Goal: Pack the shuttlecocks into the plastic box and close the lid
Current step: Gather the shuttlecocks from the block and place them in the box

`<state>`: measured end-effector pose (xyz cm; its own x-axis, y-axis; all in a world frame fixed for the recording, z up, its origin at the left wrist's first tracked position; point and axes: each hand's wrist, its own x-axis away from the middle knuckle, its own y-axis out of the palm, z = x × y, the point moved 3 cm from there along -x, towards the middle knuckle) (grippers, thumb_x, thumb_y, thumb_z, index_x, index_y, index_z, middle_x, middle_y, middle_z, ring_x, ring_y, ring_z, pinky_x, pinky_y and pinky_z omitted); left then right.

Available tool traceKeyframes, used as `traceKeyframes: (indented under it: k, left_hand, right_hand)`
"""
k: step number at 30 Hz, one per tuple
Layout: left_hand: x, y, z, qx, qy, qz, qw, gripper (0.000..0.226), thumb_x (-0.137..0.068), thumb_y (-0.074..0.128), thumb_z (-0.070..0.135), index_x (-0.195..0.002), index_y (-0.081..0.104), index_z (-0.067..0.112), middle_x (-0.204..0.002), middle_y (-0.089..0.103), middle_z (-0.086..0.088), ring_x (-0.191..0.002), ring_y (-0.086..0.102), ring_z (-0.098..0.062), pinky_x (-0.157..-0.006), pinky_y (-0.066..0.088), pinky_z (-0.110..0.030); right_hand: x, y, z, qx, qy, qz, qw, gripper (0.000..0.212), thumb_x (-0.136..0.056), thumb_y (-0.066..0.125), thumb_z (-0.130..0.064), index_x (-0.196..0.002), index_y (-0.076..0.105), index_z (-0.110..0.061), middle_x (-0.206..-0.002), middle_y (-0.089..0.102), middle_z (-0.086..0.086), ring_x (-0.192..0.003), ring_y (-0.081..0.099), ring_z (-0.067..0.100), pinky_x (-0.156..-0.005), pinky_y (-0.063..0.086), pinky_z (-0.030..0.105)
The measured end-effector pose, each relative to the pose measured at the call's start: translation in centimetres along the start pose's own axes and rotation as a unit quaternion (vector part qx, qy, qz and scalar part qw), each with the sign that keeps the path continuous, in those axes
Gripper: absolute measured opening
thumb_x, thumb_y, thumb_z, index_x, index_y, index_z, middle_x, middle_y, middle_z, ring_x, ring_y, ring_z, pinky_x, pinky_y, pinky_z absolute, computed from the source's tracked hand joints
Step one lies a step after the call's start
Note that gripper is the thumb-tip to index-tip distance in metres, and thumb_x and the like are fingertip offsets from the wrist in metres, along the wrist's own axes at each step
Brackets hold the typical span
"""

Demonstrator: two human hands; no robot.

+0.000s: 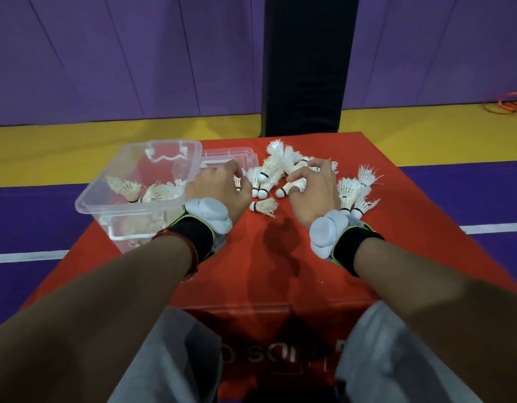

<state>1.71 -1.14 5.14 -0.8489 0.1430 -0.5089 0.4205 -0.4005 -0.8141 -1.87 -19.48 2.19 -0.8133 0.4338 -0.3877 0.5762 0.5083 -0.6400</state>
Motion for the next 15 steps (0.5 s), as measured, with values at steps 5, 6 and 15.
traceKeyframes:
  k: [5,6,15]
  left_hand:
    - [-0.2,3.1,0.7,-0.006,0.017,-0.038,0.999,0.028,-0.082,0.046,0.047,-0.098,0.06,0.029,-0.078,0.069,0.005,-0.081,0.065,-0.026,-0.067,0.05,-0.032]
    - [-0.2,4.1,0.9,-0.006,0.021,-0.046,0.999,0.03,-0.08,0.044,0.049,-0.097,0.059,0.029,-0.077,0.069,0.007,-0.082,0.065,-0.025,-0.067,0.05,-0.033]
    - [0.6,8.9,1.2,0.012,0.026,-0.08,0.996,0.031,-0.081,0.052,0.045,-0.108,0.057,0.031,-0.1,0.064,0.008,-0.099,0.059,-0.024,-0.069,0.051,-0.036]
  right_hand:
    - [0.0,1.0,2.3,-0.012,0.001,0.001,1.0,0.023,-0.083,0.057,-0.01,-0.095,0.069,-0.026,-0.137,0.039,-0.007,-0.128,0.042,0.014,-0.072,0.046,0.031]
    - [0.0,1.2,3.0,-0.013,0.009,0.003,1.0,0.023,-0.083,0.057,-0.011,-0.095,0.068,-0.026,-0.137,0.039,-0.007,-0.127,0.042,0.014,-0.072,0.047,0.031]
    - [0.0,3.1,9.0,0.021,0.081,0.005,0.996,0.025,-0.082,0.058,-0.011,-0.1,0.067,-0.026,-0.131,0.041,-0.006,-0.126,0.042,0.015,-0.068,0.044,0.03]
